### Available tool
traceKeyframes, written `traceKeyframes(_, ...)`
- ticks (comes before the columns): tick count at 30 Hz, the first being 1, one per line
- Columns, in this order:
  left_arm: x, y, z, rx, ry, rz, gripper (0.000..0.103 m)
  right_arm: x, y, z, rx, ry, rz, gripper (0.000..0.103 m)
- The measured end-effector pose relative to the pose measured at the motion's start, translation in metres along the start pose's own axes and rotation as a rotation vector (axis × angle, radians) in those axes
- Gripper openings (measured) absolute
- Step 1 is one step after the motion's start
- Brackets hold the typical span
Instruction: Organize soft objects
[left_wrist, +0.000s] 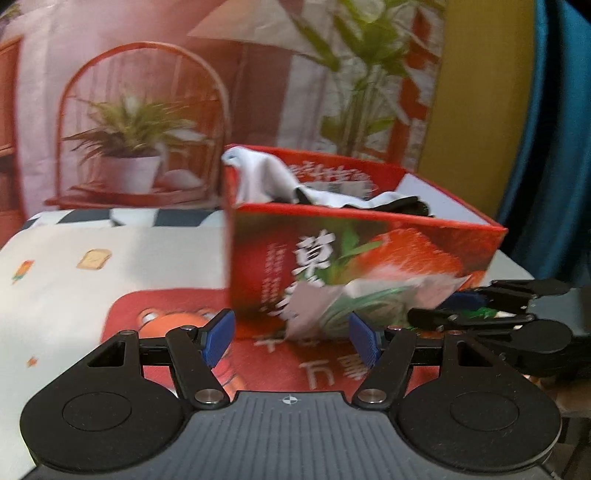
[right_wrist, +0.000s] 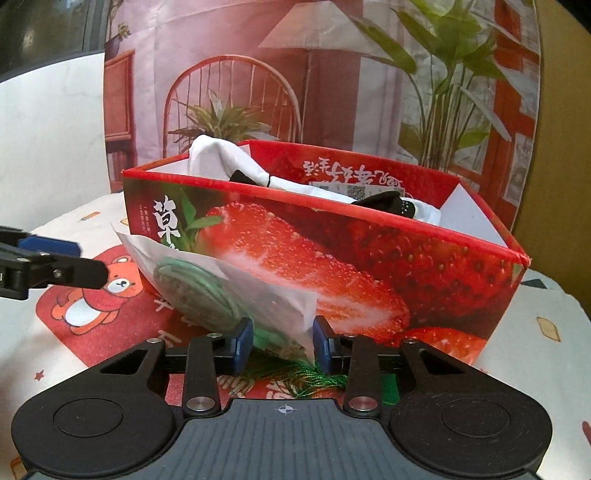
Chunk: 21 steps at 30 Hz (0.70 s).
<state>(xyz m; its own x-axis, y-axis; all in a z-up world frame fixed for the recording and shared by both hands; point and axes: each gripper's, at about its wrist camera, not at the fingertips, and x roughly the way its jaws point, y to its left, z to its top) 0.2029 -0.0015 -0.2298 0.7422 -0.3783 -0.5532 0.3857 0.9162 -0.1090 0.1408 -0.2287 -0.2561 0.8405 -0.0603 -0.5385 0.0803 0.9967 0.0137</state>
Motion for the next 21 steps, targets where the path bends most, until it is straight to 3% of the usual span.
traceKeyframes(4, 0.011, -0.006, 0.001, 0.030, 0.005, -0.054, 0.070, 0.000, -0.001, -0.002, 0.009, 0.005, 0.005, 0.033)
traceKeyframes(14, 0.046, -0.016, 0.001, 0.164, 0.029, -0.083, 0.069, 0.000, -0.002, -0.002, 0.021, 0.008, 0.011, 0.032)
traceKeyframes(21, 0.052, -0.026, -0.008, 0.217, 0.033, -0.061, 0.050, -0.001, 0.000, -0.001, 0.007, -0.001, 0.018, 0.032)
